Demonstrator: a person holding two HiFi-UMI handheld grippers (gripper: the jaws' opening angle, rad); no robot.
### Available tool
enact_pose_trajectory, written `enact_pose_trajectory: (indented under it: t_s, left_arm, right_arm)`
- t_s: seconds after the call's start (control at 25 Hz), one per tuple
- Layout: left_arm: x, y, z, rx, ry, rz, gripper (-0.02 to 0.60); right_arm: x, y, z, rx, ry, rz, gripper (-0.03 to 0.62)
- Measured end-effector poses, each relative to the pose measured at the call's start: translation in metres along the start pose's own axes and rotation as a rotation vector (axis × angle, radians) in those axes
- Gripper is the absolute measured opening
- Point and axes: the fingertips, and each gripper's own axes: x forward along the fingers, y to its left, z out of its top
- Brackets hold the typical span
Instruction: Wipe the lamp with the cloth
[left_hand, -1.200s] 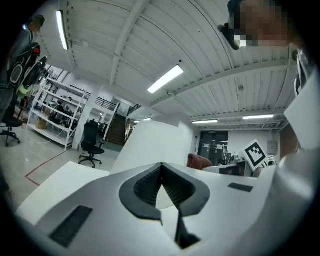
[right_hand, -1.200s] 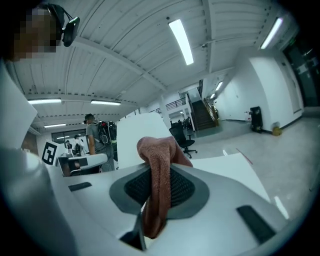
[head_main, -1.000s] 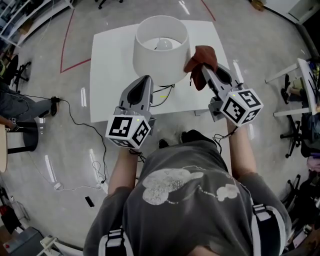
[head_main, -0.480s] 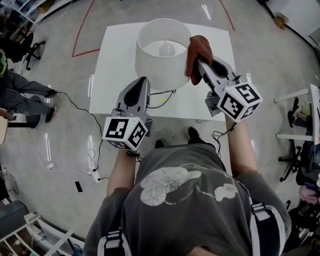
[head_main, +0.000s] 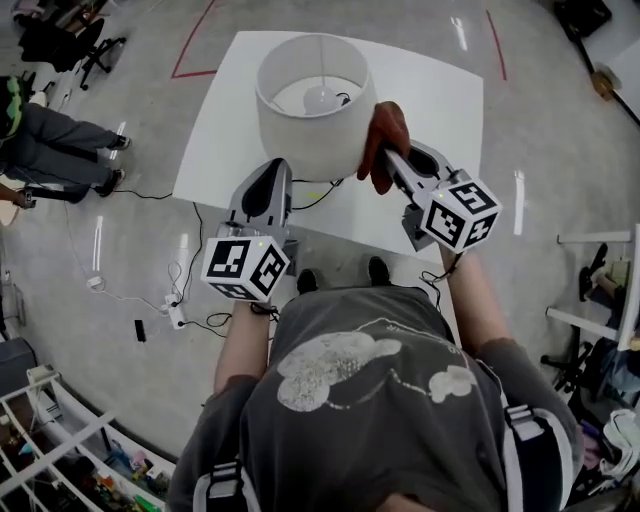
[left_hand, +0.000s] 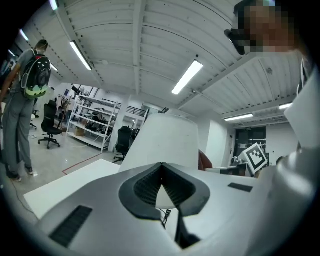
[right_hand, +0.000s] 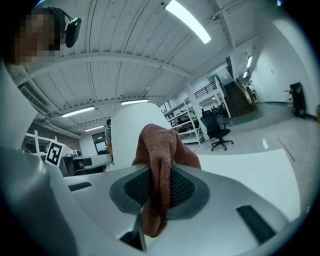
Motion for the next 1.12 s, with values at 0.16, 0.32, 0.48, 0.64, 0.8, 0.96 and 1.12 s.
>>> enact_pose_trajectory:
  t_s: [0.16,0.32,0.48,0.64,0.8,0.96,1.12]
  left_arm:
    - [0.006,-0.013,-0.010,-0.003,0.003,0.045,0.008]
    - [0.010,-0.024,-0.016,0.001,-0.005,0.092,0.006]
    - [0.015,-0.030,-0.010,-0.001,-0.033,0.154,0.007]
    - [0.014,-0.036,-0.002,0.003,-0.068,0.207,0.008]
    - [0.006,-0.044,0.004,0.011,-0.097,0.226,0.007]
    - [0.008,-0.049,0.007,0.007,-0.109,0.211,0.007]
    - [0.007,-0.049,0.013,0.012,-0.105,0.180,0.007]
  right_arm:
    - [0.001,-0.016,-0.018,0.016,0.056,0.039,0.058]
    - [-0.003,-0.032,-0.038,0.019,0.135,0.061,0.058]
    - [-0.008,-0.049,-0.027,0.010,0.152,0.101,0.058]
    - [-0.009,-0.058,0.018,-0.030,0.086,0.155,0.058]
    - [-0.001,-0.045,0.060,-0.098,0.013,0.215,0.058]
    - [0.017,-0.028,0.088,-0.151,-0.033,0.249,0.058]
    - [0.031,-0.016,0.094,-0.192,-0.035,0.245,0.058]
